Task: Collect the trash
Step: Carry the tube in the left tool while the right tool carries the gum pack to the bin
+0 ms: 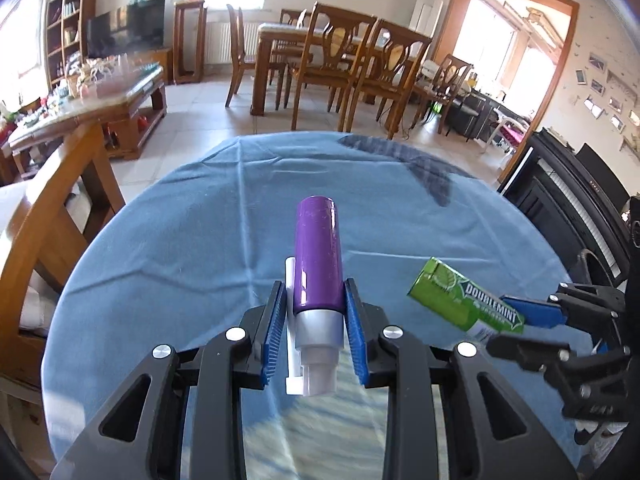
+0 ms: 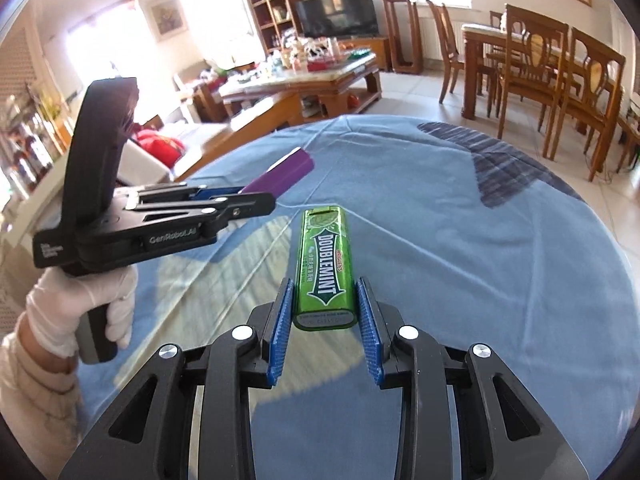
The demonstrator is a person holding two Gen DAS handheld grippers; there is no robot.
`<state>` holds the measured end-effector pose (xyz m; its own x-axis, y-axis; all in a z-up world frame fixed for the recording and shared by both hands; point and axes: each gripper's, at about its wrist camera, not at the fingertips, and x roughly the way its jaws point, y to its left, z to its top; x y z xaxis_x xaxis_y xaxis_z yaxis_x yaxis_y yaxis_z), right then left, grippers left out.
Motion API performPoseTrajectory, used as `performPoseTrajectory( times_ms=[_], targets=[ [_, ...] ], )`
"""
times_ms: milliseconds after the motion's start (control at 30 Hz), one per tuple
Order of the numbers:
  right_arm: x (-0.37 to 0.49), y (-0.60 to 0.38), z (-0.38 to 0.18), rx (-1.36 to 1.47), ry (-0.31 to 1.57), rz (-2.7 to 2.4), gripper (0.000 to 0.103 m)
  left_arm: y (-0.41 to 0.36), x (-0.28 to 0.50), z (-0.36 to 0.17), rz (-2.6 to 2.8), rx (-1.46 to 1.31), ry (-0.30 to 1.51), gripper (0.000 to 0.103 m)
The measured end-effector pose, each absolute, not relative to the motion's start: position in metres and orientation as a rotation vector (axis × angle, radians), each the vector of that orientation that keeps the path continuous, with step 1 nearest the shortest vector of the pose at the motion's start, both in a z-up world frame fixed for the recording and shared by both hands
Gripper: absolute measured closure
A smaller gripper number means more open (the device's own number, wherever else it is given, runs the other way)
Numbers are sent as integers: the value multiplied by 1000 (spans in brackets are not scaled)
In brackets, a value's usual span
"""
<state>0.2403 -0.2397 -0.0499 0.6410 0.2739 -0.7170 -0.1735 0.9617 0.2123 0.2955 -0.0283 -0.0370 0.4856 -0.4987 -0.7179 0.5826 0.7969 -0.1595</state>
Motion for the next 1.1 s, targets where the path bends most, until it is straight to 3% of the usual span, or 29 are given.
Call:
performPoseTrajectory(
  times_ms=[467, 1100],
  targets=[
    [81, -313, -10, 231, 694, 182, 71, -89, 157, 8, -784, 147, 683, 74],
    [-124, -490, -28, 406, 600, -94, 71, -252, 45, -9, -1079, 231, 664, 78]
  ],
)
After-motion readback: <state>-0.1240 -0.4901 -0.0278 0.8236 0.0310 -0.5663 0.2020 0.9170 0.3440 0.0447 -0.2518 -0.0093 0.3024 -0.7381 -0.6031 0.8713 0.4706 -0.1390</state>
